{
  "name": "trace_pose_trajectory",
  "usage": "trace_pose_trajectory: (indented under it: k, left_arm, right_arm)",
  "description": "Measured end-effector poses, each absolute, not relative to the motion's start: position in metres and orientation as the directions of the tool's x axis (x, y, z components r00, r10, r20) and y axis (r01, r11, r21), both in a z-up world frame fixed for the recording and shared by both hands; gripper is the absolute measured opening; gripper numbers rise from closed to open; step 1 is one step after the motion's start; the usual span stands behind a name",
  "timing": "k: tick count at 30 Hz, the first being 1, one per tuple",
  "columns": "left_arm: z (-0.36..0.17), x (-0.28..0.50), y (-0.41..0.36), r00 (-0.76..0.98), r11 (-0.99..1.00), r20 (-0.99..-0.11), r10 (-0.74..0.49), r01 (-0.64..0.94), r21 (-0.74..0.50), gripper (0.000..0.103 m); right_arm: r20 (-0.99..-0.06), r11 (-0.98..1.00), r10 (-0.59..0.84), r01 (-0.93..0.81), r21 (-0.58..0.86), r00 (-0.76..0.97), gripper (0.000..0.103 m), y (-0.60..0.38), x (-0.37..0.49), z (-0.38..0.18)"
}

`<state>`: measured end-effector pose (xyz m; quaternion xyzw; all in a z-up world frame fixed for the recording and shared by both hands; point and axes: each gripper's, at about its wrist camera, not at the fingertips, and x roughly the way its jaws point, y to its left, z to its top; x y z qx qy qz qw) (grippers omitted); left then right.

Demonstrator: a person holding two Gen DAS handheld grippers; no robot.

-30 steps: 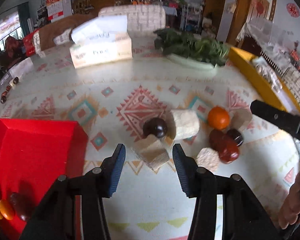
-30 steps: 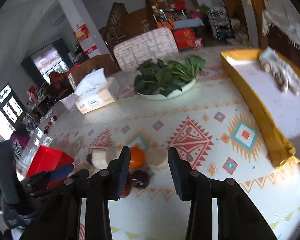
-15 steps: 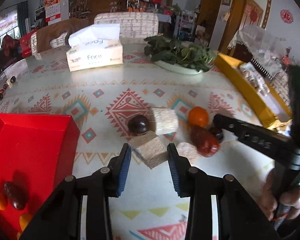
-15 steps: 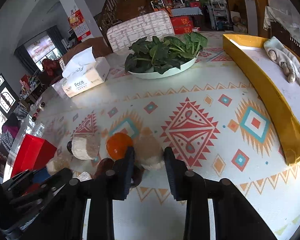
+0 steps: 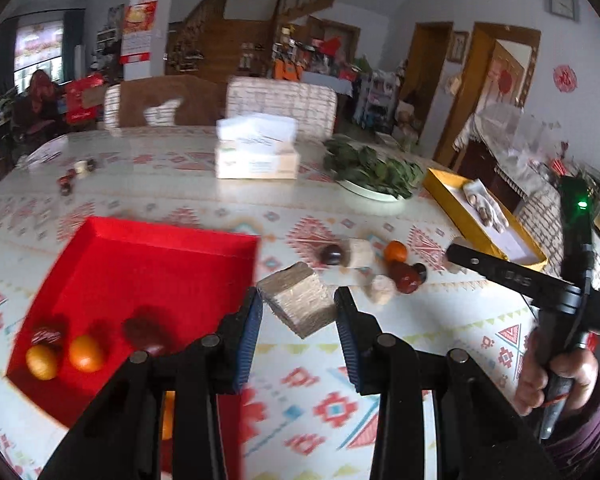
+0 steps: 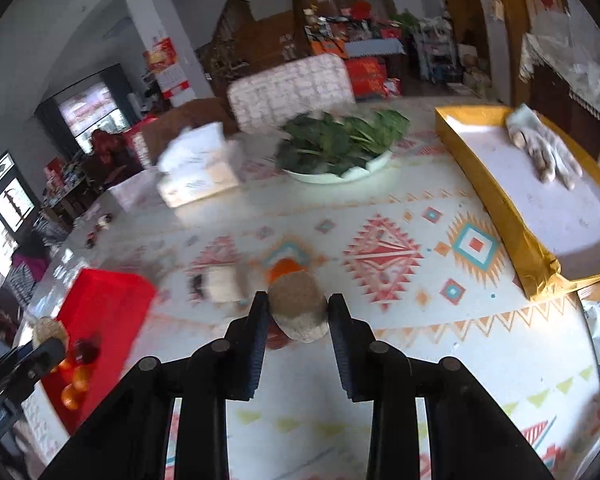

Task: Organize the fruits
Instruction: 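Move the left tool to a beige cube while the right tool reaches a round beige piece, then carry the beige cube and round beige piece over the red tray and open both tools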

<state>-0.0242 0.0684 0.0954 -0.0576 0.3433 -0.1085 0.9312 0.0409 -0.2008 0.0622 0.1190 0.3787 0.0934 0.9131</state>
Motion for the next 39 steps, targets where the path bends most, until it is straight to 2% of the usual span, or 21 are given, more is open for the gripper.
trace_pose_trajectory:
  k: [7, 14, 20, 29, 33, 37, 39]
  left_arm:
    - [0.087, -0.034, 0.131, 0.755, 0.985, -0.64, -0.144, 0.046, -0.169, 0.036]
    - [0.068, -0.022, 0.18, 0.727, 0.983, -0.68, -0.092, -0.042, -0.179, 0.036]
    - [0.055, -0.002, 0.197, 0.702, 0.983, -0.708, -0.072, -0.072, -0.171, 0.036]
    - [0.043, 0.004, 0.198, 0.69, 0.982, -0.72, -0.076, -0.075, -0.175, 0.037]
    - [0.046, -0.001, 0.197, 0.704, 0.981, -0.706, -0.072, -0.078, -0.177, 0.052]
    - [0.055, -0.01, 0.198, 0.72, 0.977, -0.692, -0.055, -0.103, -0.186, 0.057]
    - [0.06, -0.015, 0.199, 0.728, 0.974, -0.683, -0.06, -0.106, -0.198, 0.058]
  right_arm:
    - [-0.653, 0.928, 0.371, -0.235, 0.29, 0.66, 0.033, -0.129, 0.018, 0.087]
    - [-0.683, 0.866, 0.488, -0.4, 0.3, 0.544, 0.033, -0.037, 0.016, 0.074]
    - [-0.727, 0.849, 0.484, -0.463, 0.254, 0.488, 0.033, 0.022, 0.029, 0.052]
    - [-0.769, 0.858, 0.437, -0.473, 0.201, 0.466, 0.033, 0.05, 0.048, 0.031]
    - [-0.768, 0.864, 0.42, -0.471, 0.176, 0.484, 0.034, 0.052, 0.047, 0.028]
    - [-0.759, 0.863, 0.423, -0.475, 0.171, 0.495, 0.035, 0.052, 0.046, 0.03]
    - [-0.749, 0.863, 0.431, -0.473, 0.179, 0.503, 0.042, 0.05, 0.046, 0.033]
